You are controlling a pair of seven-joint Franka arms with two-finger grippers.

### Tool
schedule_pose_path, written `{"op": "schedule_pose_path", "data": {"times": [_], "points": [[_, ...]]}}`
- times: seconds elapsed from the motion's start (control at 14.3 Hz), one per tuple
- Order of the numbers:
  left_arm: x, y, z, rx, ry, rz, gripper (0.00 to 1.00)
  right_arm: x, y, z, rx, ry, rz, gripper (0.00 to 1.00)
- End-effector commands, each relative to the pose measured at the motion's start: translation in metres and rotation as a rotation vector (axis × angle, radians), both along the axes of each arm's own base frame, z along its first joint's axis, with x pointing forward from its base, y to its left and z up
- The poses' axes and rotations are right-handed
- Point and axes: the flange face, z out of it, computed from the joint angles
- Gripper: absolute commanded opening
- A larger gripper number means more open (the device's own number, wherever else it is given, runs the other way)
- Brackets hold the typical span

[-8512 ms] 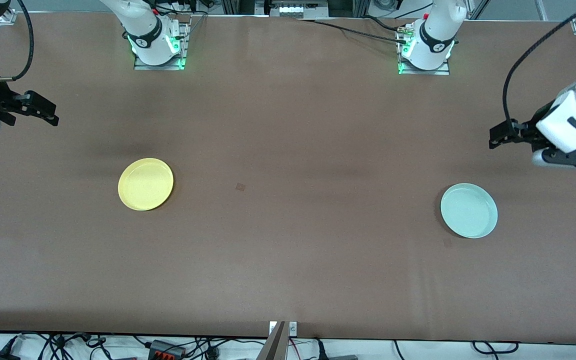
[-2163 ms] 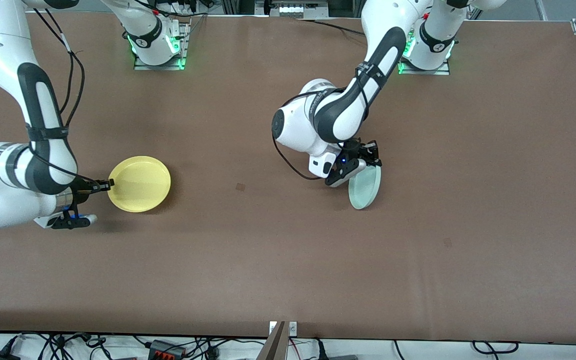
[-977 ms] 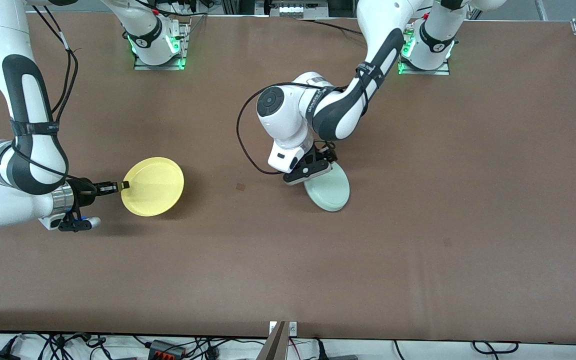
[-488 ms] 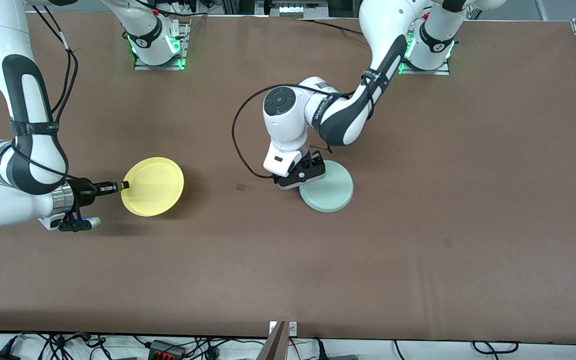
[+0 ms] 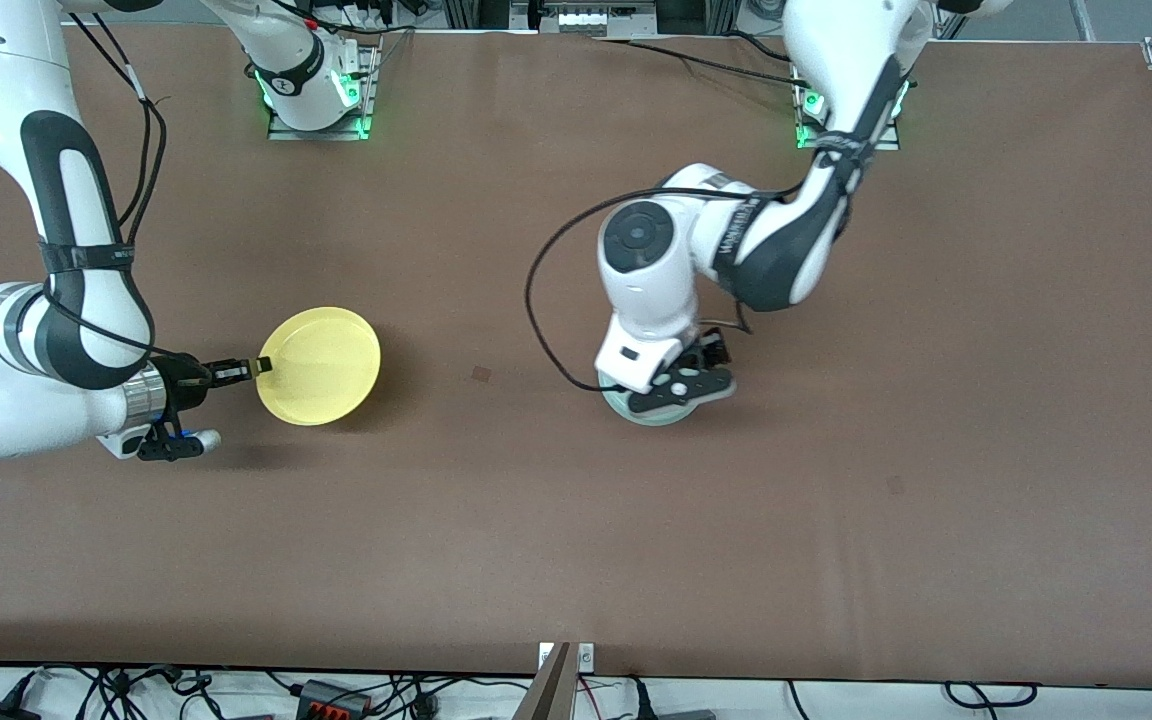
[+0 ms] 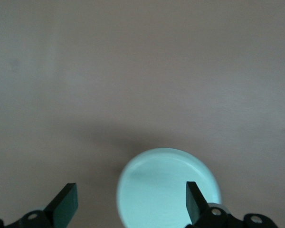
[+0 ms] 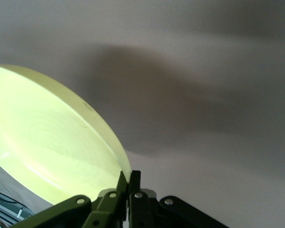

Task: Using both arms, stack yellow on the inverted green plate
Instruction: 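Release the green plate while the right gripper carries the yellow plate over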

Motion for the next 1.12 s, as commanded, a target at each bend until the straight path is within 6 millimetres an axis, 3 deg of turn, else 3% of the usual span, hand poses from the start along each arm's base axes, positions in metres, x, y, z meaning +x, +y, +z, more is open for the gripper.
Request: {"op": "schedule_pose_path", "data": {"times": [0.0, 0.28, 0.49, 0.84, 1.05], "points": [[0.018, 0.06, 0.031, 0.002, 0.072, -0.075, 1.0, -0.001, 0.03, -0.002, 0.049, 0.007, 0.016, 0.0], [0.038, 0.142, 0.072, 0.009, 0.134, -0.157, 1.0, -0.004, 0.115, -0.006, 0.003, -0.005, 0.03, 0.0], [0.043, 0.196, 0.102, -0.04, 0.167, -0.186, 1.0, -0.012, 0.19, -0.011, -0.061, -0.029, -0.008, 0.0], [0.027, 0.263, 0.157, -0.096, 0.225, -0.221, 1.0, -0.033, 0.3, -0.028, -0.079, -0.008, -0.22, 0.0], [0.016, 0.303, 0.188, -0.147, 0.233, -0.235, 1.0, -0.056, 0.367, -0.039, -0.067, 0.005, -0.342, 0.0]]}}
